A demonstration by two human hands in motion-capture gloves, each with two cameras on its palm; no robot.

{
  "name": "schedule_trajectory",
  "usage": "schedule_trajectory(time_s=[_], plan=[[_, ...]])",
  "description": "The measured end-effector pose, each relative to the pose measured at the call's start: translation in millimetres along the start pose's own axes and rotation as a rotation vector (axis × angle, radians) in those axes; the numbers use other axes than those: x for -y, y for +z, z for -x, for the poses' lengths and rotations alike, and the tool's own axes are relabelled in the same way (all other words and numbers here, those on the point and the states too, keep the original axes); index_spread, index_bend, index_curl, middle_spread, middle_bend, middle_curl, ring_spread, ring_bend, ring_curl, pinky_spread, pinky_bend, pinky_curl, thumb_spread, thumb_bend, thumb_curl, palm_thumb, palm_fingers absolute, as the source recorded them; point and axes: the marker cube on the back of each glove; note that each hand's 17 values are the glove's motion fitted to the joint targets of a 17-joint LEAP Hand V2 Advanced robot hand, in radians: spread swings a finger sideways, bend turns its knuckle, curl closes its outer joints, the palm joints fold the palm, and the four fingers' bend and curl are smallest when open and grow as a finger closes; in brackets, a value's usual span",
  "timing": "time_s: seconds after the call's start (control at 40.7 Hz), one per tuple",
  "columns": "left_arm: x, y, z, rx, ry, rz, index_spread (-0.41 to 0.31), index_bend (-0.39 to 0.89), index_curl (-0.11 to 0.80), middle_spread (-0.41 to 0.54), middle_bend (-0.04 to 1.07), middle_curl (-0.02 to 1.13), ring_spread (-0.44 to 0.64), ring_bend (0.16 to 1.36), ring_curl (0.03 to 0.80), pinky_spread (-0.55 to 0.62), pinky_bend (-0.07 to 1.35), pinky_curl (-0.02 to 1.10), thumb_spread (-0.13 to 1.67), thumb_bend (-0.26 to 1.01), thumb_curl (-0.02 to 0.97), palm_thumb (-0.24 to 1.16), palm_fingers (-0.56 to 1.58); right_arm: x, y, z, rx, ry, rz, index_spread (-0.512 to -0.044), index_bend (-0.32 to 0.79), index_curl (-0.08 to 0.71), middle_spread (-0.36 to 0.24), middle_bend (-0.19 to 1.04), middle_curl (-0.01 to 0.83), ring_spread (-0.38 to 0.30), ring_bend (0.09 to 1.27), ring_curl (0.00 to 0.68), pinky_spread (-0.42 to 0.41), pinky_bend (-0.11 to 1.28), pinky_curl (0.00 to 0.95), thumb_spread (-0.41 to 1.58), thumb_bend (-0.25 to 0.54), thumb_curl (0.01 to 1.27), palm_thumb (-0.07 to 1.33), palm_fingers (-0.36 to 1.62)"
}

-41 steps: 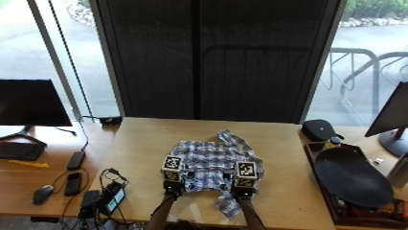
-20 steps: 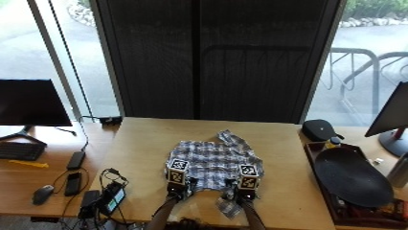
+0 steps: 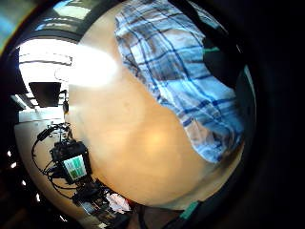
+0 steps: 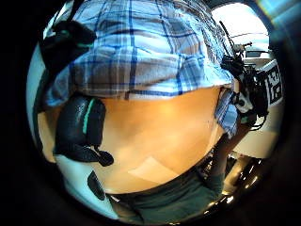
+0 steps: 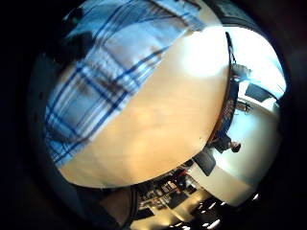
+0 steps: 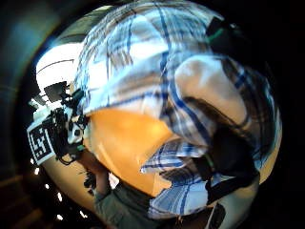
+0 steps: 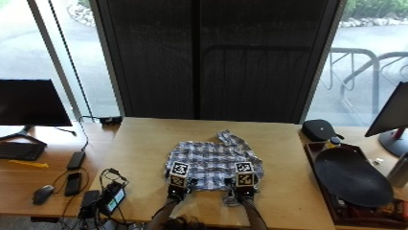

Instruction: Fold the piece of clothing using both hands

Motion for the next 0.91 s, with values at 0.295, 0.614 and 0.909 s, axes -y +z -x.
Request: schedule_trajectory(time_s=[0.295, 0.614, 0.909], plan=[[9, 6, 11, 0.032, -0.029, -0.056, -0.26, 0.25, 0.416, -0.235, 0.22, 0.43, -0.22, 0.5, 0.323, 0.0, 0.22, 0.29, 1.18, 0.01, 0.359, 0.66, 1.0, 37, 22, -20, -0.285, 0.099, -0.265, -0.355, 0.19, 0.353, -0.239, 0.19, 0.329, -0.262, 0.51, 0.335, -0.191, 0.56, 0.33, 1.16, 0.035, 0.35, 0.81, 1.14], [-20, -40, 33, 0.063, 0.111, 0.074, -0.297, 0.18, 0.426, -0.317, 0.38, 0.49, -0.33, 0.56, 0.376, -0.1, 0.13, 0.29, 1.17, -0.01, 0.364, 0.69, 1.18, -18, -55, -2, -0.088, -0.111, -0.12, -0.334, 0.1, 0.324, -0.261, 0.39, 0.428, -0.294, 0.66, 0.416, -0.329, 0.56, 0.365, 1.13, 0.017, 0.36, 0.9, 1.32], [-15, -113, 53, 0.045, 0.078, 0.069, -0.308, 0.18, 0.439, -0.345, 0.47, 0.52, -0.36, 0.62, 0.409, -0.1, 0.12, 0.26, 1.19, -0.01, 0.354, 0.69, 1.17, -5, -146, 12, -0.089, -0.146, -0.09, -0.328, 0.12, 0.309, -0.255, 0.42, 0.448, -0.283, 0.73, 0.438, -0.363, 0.57, 0.373, 1.09, -0.011, 0.36, 0.94, 1.32]])
